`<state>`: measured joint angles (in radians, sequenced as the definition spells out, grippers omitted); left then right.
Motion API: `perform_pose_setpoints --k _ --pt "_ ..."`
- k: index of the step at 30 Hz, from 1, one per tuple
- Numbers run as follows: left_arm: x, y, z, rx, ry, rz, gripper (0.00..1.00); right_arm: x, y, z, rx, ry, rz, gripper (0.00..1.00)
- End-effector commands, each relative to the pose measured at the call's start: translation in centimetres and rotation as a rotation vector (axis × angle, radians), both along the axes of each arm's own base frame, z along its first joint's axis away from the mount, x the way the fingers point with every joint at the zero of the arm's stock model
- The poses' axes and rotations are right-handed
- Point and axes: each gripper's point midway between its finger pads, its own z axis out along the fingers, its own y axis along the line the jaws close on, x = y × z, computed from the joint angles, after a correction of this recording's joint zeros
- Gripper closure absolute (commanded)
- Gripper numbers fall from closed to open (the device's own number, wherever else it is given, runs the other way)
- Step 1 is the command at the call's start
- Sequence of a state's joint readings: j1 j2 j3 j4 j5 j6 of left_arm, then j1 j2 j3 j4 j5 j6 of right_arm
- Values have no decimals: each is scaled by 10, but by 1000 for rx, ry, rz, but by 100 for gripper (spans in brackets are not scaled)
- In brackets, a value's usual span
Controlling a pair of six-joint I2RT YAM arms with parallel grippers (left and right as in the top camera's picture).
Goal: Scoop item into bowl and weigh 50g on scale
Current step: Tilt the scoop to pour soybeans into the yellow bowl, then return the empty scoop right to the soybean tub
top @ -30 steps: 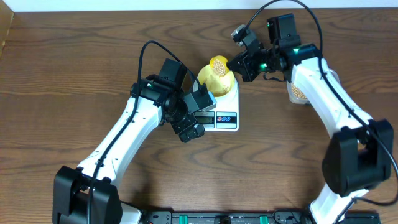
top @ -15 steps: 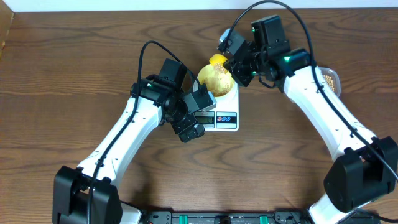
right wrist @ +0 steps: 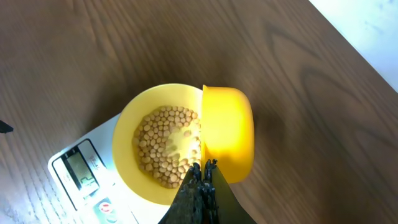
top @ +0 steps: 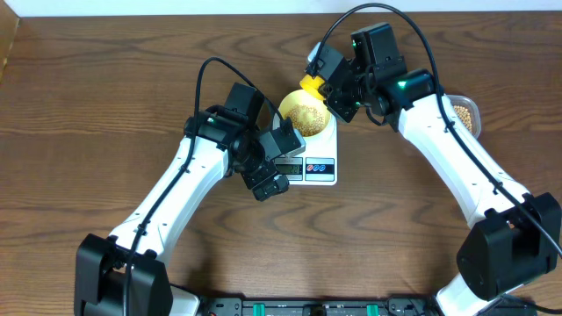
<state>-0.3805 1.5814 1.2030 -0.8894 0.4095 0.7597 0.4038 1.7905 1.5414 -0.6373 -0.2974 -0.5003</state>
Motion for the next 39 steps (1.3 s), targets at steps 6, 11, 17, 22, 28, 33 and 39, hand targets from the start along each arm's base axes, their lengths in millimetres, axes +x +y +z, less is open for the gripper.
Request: perform_pose_setpoints --k 6,11,17,22,28,33,39 --pt "-1 0 -2 -4 11 -5 2 -2 4 7 8 -21 16 99" --pt "-1 0 -2 -4 11 -4 2 -4 9 13 87 13 32 99" --pt "-1 0 -2 -4 11 -5 2 4 -1 19 181 75 -63 99" --pt "-1 0 -2 -4 11 -5 2 10 -20 32 239 106 -132 99" --pt "-1 0 -2 -4 11 -4 2 23 -66 46 248 97 -237 99" --pt "-1 0 -2 -4 11 -4 2 27 -100 44 273 130 -302 99" --pt "-1 0 -2 -4 11 -4 2 24 -127 54 401 186 -300 99"
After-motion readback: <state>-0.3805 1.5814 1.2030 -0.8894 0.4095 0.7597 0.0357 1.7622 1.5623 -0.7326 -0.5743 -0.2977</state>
